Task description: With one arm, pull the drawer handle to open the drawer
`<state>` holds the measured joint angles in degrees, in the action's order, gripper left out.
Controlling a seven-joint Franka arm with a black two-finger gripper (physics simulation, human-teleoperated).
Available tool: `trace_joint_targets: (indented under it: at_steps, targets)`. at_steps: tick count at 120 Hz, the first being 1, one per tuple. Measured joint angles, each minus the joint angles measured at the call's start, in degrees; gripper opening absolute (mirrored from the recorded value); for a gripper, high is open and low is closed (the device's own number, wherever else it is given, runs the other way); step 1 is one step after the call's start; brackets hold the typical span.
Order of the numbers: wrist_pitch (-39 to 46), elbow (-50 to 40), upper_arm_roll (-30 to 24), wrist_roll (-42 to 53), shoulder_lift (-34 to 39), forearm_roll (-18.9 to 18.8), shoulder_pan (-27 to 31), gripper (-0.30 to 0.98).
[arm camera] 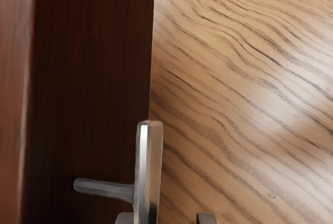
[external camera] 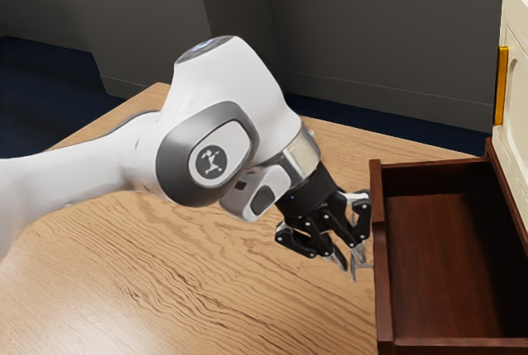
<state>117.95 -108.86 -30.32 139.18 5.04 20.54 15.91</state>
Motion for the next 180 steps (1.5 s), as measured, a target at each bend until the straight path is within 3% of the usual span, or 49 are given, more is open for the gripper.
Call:
trace_joint_targets:
  at_steps: [68,99,110,118,132,143,158,180]
  targets:
    - [-0.45,-1.22,2.26,1.41,1.83,0.32,0.23,0.06]
    - [-3.37,2.1,3.78,1.22,7.57,0.38,-0.37,0.23]
    - [-10.18,11.52,5.01,-2.14,7.48,-5.52,-0.24,0.3]
    - [-16.08,16.73,9.6,-6.73,6.64,-10.37,-1.23,0.4]
    - [-25.95,24.54,25.8,-17.5,2.75,-18.02,-14.32,0.52]
    - [-31.72,26.99,30.03,-26.52,0.79,-21.93,-17.26,0.58]
    - [-36.36,27.43,30.82,-37.44,-1.38,-23.79,-17.71,0.63]
    - [-39.57,27.53,30.36,-50.13,-2.22,-23.2,-14.65,0.66]
